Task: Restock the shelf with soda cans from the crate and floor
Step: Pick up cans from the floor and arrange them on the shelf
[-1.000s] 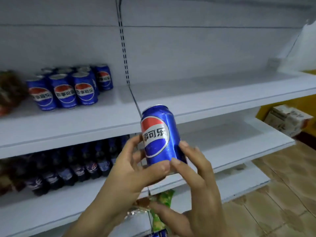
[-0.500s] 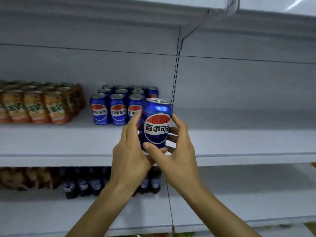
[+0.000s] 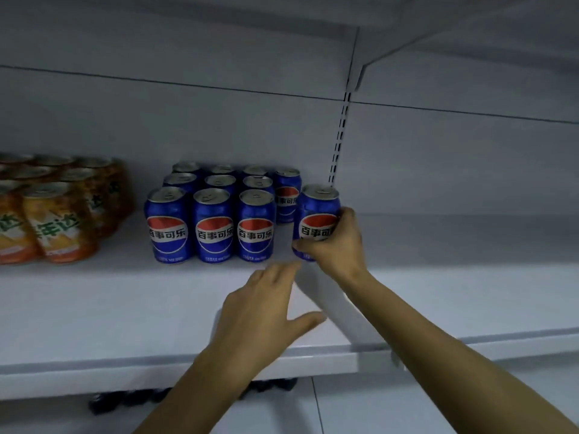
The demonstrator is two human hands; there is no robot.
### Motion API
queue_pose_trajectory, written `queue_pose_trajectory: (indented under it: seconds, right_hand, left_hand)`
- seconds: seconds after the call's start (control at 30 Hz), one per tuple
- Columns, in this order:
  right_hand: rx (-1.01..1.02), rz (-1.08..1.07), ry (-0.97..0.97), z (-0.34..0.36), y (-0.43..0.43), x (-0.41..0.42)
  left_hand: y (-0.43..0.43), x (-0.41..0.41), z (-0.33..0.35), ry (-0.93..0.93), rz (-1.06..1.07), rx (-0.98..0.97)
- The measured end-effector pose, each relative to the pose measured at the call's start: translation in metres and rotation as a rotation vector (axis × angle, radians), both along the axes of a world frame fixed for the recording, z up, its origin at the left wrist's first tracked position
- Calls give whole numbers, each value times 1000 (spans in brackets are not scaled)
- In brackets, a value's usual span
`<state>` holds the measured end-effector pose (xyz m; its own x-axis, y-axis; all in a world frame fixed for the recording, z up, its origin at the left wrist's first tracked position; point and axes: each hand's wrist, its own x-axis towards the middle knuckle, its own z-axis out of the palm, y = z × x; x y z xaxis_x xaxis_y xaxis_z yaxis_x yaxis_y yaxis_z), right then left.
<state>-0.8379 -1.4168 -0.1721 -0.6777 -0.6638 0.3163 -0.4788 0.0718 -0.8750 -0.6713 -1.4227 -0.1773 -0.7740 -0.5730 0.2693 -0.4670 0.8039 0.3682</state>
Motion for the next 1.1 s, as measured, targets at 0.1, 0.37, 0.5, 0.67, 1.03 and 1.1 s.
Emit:
queue_pose_trajectory:
  seconds: [0.1,0.37,0.5,0.67,1.03,1.1]
  right_hand:
    - [70,-25,-21,-4,-30,-20]
    - [49,37,43,-27,-81,-33]
    - [56,116,68,-35,-78,-44]
    - [87,135,90,-36,-78,-47]
    - [325,174,143,-18,-62,-56]
    - [446,217,223,-7,-40,-67]
  left_hand:
    - [-7,1,-5,-150,-6,-61]
    - [-15,-7,-3,-300,63,-48]
    - [-14,-12,-2,-346,105,-42]
    - [-14,-15,-4,-351,125,-3]
    - [-13,-23,6,-323,181,4]
    - [-15,-34,14,-273,229,-38]
